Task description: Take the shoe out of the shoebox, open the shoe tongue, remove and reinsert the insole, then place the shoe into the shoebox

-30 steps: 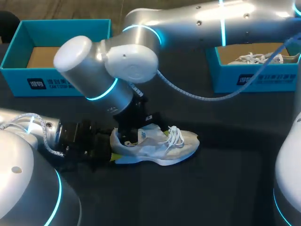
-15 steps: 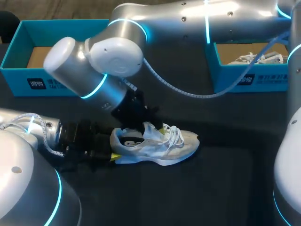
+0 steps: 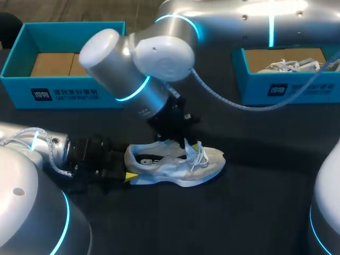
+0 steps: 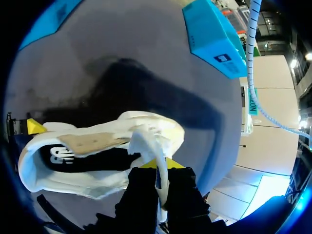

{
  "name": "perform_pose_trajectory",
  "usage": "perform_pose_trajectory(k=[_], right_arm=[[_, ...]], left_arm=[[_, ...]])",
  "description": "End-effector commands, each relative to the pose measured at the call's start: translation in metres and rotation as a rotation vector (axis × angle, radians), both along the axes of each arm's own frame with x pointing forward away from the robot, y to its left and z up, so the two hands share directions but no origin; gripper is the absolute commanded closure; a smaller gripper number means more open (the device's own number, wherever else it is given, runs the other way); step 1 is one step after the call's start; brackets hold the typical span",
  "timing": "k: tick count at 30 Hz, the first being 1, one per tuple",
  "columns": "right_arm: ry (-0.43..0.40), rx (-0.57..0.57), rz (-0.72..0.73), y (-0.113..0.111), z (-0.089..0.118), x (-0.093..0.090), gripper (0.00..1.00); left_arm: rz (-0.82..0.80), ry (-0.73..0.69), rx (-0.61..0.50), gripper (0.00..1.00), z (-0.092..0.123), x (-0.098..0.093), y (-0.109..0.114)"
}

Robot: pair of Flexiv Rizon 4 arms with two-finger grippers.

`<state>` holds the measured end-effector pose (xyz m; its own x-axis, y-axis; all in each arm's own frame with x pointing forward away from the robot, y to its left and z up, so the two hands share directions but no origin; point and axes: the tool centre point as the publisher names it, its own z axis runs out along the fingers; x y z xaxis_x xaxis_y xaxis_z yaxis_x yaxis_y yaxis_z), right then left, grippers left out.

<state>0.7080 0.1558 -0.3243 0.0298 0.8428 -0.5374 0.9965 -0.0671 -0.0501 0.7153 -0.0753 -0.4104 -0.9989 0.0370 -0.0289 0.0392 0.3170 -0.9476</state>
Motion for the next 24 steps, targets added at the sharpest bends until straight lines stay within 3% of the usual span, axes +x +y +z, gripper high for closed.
perform_pose_trajectory(k=[1, 10, 18, 19, 21, 22, 23, 24], right_arm=[[-0.19, 0.1, -0.289, -0.017, 0.001, -0.003, 1.0], [-0.185, 0.094, -0.299, -0.03, -0.004, 0.003, 1.0], [-0.185, 0.077, -0.334, -0.046, -0.024, 0.001, 1.0], [-0.195, 0.079, -0.325, -0.047, -0.026, 0.0, 0.95], [-0.193, 0.072, -0.318, -0.048, -0.031, 0.001, 0.31], [-0.193, 0.073, -0.318, -0.049, -0.033, 0.001, 0.11], [-0.184, 0.072, -0.321, -0.05, -0.035, 0.002, 0.0], [-0.179, 0.068, -0.325, -0.05, -0.037, 0.002, 0.0]], left_arm=[[0.0, 0.0, 0.002, 1.0, -0.001, 0.0, 0.001], [0.0, 0.0, 0.002, 1.0, -0.001, 0.0, 0.001], [0.0, 0.0, 0.002, 1.0, -0.001, 0.0, 0.001], [0.0, 0.0, 0.002, 1.0, -0.001, 0.0, 0.001], [0.0, 0.0, 0.002, 1.0, -0.001, 0.0, 0.001], [0.0, 0.0, 0.002, 1.0, -0.001, 0.0, 0.001], [0.0, 0.0, 0.002, 1.0, -0.001, 0.0, 0.001], [0.0, 0.0, 0.002, 1.0, -0.001, 0.0, 0.001]])
